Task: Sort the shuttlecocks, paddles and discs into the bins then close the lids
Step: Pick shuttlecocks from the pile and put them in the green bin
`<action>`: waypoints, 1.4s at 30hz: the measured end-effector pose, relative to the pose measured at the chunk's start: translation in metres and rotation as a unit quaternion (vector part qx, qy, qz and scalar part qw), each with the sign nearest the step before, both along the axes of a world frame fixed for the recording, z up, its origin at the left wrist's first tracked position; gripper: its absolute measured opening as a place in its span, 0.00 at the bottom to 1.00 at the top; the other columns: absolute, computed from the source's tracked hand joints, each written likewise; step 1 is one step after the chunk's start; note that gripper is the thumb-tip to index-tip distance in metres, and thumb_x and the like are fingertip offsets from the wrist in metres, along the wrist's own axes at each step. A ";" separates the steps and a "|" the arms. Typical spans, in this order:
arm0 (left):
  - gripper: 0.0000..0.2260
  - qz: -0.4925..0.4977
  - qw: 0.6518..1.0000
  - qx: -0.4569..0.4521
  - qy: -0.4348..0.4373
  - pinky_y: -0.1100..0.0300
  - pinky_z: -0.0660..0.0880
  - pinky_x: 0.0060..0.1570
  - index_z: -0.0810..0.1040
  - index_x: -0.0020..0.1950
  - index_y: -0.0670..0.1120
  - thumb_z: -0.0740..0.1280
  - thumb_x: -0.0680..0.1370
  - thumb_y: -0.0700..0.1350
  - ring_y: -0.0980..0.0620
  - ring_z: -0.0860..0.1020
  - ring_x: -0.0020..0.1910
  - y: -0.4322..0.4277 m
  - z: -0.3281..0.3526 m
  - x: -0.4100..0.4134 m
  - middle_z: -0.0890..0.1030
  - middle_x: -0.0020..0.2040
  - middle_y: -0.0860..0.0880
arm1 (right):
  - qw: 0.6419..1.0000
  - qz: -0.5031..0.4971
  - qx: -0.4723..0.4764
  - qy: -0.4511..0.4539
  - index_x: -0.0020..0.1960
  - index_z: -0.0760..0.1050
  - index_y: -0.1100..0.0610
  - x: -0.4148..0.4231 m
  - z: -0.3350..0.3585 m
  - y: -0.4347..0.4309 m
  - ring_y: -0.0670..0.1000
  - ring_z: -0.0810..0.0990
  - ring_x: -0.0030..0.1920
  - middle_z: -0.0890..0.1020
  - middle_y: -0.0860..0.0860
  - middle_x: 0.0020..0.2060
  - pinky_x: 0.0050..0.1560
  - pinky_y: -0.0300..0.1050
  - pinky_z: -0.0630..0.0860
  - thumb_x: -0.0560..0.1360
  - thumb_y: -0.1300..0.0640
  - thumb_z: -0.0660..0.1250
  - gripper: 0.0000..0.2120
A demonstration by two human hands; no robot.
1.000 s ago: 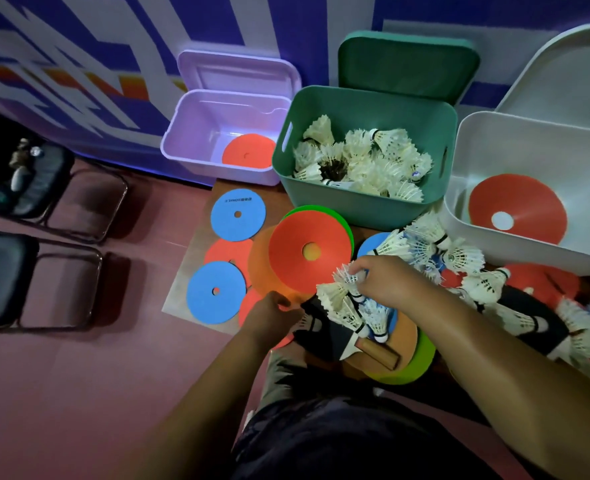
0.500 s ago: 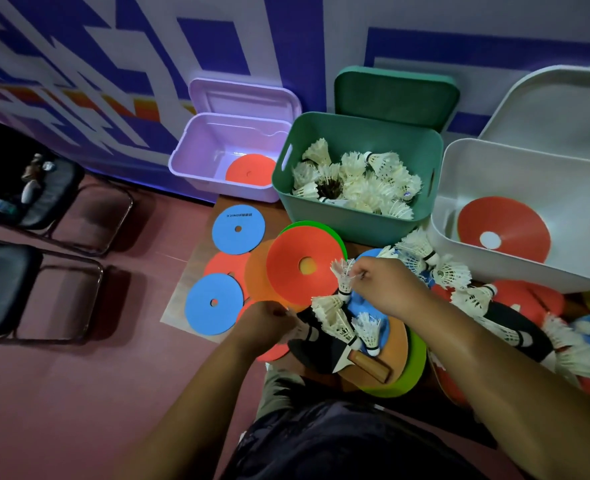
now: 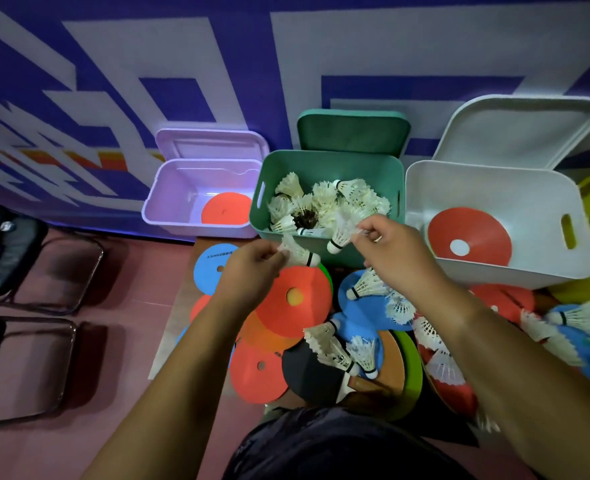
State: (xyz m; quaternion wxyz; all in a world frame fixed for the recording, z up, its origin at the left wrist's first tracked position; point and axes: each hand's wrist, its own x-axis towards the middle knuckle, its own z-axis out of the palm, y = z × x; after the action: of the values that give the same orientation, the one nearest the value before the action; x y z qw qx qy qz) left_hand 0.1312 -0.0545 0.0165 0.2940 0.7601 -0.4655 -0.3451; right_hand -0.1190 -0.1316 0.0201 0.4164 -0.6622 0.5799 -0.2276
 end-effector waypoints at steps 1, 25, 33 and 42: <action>0.11 0.004 1.000 -0.012 0.004 0.43 0.82 0.43 0.82 0.42 0.50 0.70 0.81 0.53 0.46 0.82 0.36 -0.006 0.003 0.002 0.83 0.34 0.49 | 1.000 -0.023 -0.012 -0.007 0.56 0.81 0.45 -0.002 0.001 -0.005 0.48 0.85 0.45 0.80 0.42 0.46 0.40 0.41 0.72 0.81 0.49 0.69 0.05; 0.09 0.001 0.997 -0.078 0.009 0.55 0.76 0.44 0.86 0.48 0.48 0.71 0.81 0.52 0.50 0.80 0.40 -0.083 -0.015 0.017 0.83 0.39 0.52 | 0.993 -0.030 0.037 0.105 0.60 0.82 0.49 -0.022 -0.027 -0.007 0.44 0.83 0.47 0.84 0.43 0.50 0.49 0.44 0.80 0.84 0.54 0.64 0.10; 0.13 -0.015 0.995 -0.049 -0.080 0.52 0.75 0.50 0.80 0.62 0.42 0.67 0.82 0.49 0.40 0.81 0.55 -0.123 -0.006 0.012 0.84 0.55 0.42 | 0.995 0.001 0.024 0.096 0.60 0.83 0.49 -0.021 -0.026 0.007 0.40 0.80 0.50 0.84 0.44 0.53 0.41 0.28 0.69 0.84 0.54 0.65 0.09; 0.13 0.006 1.000 -0.016 0.002 0.45 0.83 0.52 0.82 0.59 0.54 0.62 0.78 0.50 0.49 0.85 0.49 -0.074 -0.004 0.000 0.85 0.53 0.53 | 0.997 0.012 0.050 0.057 0.56 0.83 0.45 -0.025 -0.032 0.024 0.40 0.82 0.44 0.85 0.39 0.47 0.44 0.43 0.80 0.83 0.54 0.65 0.09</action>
State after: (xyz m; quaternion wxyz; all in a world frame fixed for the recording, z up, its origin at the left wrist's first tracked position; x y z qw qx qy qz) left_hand 0.1314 -0.1285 0.0125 0.3091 0.7572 -0.4662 -0.3372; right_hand -0.1445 -0.1079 -0.0119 0.4176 -0.6593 0.6057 -0.1552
